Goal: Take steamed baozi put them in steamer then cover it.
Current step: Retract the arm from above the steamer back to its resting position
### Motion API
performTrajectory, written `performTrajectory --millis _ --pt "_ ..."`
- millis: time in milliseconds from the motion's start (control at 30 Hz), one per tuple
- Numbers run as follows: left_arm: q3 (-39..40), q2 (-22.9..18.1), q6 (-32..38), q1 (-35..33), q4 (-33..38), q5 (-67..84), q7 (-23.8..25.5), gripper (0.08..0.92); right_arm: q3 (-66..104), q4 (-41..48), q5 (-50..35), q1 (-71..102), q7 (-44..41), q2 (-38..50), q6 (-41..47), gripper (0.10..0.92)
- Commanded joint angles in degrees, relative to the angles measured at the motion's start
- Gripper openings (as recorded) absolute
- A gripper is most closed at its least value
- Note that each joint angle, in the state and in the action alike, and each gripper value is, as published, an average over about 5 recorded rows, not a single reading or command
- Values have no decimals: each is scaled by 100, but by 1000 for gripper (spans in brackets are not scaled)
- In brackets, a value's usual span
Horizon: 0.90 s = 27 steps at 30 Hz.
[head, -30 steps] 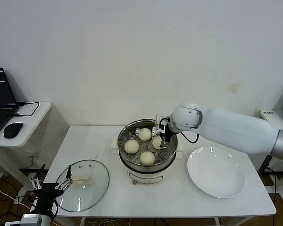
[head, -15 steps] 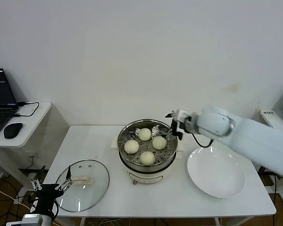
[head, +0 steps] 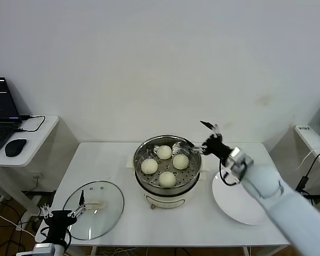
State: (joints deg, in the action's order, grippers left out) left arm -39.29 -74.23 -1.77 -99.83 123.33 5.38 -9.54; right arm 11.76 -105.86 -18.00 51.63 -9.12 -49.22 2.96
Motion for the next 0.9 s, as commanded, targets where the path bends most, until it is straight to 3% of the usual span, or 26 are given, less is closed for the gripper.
performTrajectory --millis 33,200,367,533,900 --pt "137 79 349 227 -775 -2895 -268 823 3881 -220 750 3753 -231 -2501 -1590 823" --pt "-248 240 1021 302 -1294 -6318 -570 823 4249 -272 835 4239 -58 -2946 -1584 823" --pt "-221 475 1032 -162 -1546 -7880 -838 823 4506 -194 992 4480 107 -3061 -1650 823" --pt "31 537 854 -158 -1950 -8353 -1054 823 4622 -72 1096 4494 240 -3179 -1702 823" --pt "484 689 738 722 -2703 -8019 -731 823 4650 -194 1402 4658 319 -3460 -1831 823"
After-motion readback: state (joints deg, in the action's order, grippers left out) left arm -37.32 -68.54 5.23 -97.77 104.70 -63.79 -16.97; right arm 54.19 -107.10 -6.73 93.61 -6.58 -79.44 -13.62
